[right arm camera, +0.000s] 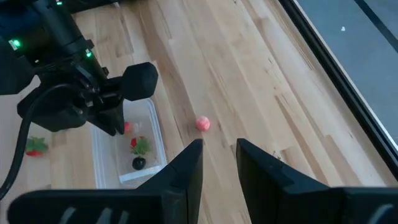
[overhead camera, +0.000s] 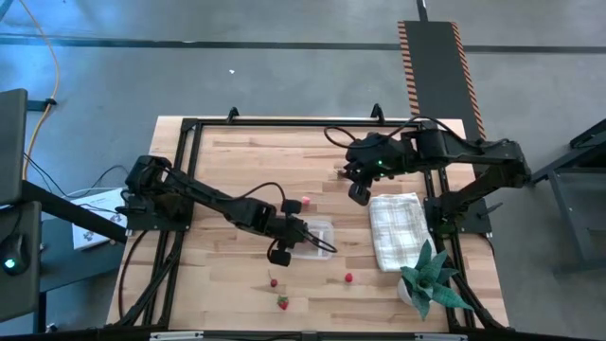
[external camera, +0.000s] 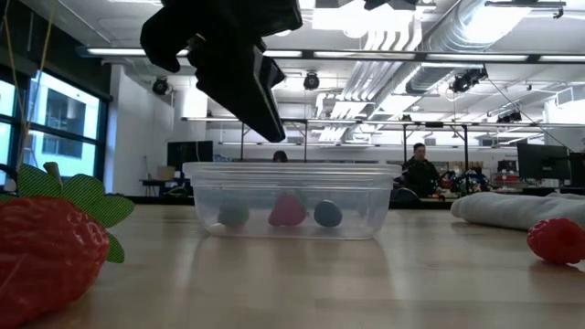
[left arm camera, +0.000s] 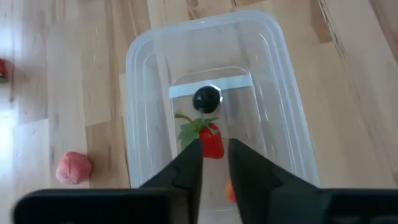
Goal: Pick and placing Produce into tupperware
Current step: Put the top strawberry into the bin
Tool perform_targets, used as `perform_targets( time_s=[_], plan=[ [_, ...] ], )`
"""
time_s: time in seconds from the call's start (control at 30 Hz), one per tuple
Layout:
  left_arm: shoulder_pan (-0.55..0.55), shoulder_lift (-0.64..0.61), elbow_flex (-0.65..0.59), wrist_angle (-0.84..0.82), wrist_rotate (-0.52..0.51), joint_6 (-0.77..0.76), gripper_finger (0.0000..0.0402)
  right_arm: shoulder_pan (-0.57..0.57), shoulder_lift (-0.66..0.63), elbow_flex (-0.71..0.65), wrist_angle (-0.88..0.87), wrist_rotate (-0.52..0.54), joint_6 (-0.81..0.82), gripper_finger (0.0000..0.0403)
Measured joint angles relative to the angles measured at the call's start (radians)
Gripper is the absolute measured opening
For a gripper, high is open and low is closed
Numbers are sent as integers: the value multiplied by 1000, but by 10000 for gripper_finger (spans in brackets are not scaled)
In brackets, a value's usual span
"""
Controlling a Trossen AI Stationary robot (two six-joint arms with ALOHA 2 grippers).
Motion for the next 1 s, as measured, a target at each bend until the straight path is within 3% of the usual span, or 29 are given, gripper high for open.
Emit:
perform_targets(
  time_s=[0.2,0.43,0.57,1.0],
  plan=[
    [16,-17,54,-127,-53,-93,137,0,0,0,-33,43,1,90],
    [111,-62,180,-518,-204,-261,185,-50,16,0,-115,73,53,90],
    [174,-118,219,-651,-245,-342,207,-95,55,0,-146,72,47,90],
    [235,-355,229,-752,-303,-439,226,-276,373,0,-112,-36,-188,159]
  ],
)
